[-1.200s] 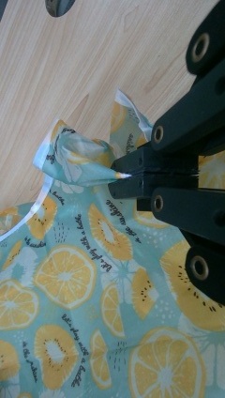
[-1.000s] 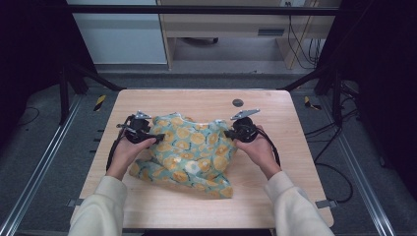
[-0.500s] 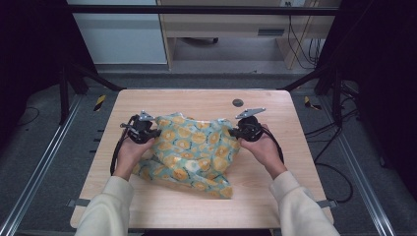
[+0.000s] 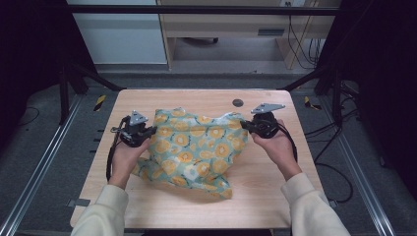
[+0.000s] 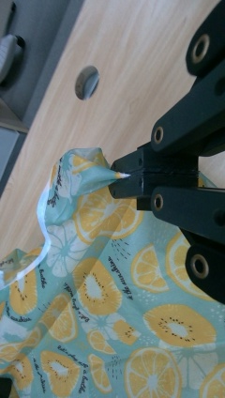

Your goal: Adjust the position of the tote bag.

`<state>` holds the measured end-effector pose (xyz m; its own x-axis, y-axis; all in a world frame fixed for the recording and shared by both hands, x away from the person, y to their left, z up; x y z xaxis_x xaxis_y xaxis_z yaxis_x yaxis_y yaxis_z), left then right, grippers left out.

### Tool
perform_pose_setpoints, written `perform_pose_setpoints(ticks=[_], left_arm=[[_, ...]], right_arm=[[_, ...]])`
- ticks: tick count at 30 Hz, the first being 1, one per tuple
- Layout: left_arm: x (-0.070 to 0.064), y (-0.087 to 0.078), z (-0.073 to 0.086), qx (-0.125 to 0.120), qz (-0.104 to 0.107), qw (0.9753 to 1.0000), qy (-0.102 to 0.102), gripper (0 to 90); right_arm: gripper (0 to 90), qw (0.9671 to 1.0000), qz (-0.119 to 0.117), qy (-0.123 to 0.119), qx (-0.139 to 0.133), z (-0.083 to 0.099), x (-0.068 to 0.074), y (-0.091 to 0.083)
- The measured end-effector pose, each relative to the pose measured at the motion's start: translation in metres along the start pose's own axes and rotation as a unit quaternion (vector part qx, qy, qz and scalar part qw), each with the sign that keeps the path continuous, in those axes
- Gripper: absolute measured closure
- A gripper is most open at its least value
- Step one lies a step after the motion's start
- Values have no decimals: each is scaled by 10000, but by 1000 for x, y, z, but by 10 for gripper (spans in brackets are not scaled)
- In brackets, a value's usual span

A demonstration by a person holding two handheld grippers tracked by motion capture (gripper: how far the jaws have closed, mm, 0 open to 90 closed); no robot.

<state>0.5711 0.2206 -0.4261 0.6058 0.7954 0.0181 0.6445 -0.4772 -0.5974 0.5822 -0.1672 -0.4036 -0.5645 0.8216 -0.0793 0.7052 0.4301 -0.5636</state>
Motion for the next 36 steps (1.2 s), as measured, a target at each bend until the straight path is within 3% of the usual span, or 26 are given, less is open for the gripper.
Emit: perform_pose_setpoints(ticks=[8,22,29,36], left_arm=[[2,-1,0,-54,-47,10000,10,900],[-5,-19,-8,-393,-168,9990,153,900],[-11,-28,-5,-501,-272,9978,326,900],[-15,-34,2,-580,-275,9973,361,900]], right_arm=[[900,9999,101,-111,-69,-6,-1,-1],[900,9989,225,-275,-316,-9,3,-18],[900,9984,144,-318,-434,-5,9,-28],[900,9975,94,-376,-583,2,16,-39]])
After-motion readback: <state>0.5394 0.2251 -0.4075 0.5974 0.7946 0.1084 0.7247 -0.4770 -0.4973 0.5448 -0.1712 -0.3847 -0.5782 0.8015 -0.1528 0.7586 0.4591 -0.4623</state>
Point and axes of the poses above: each handheld gripper's, and its own axes: y roughly forward along the jaws, z roughly out of its underside, x roughly to its left, the point moved 3 cm from there along y, roughly forward along the jaws, and after that the axes turned 6 degrees about z, right-handed, at the moved point
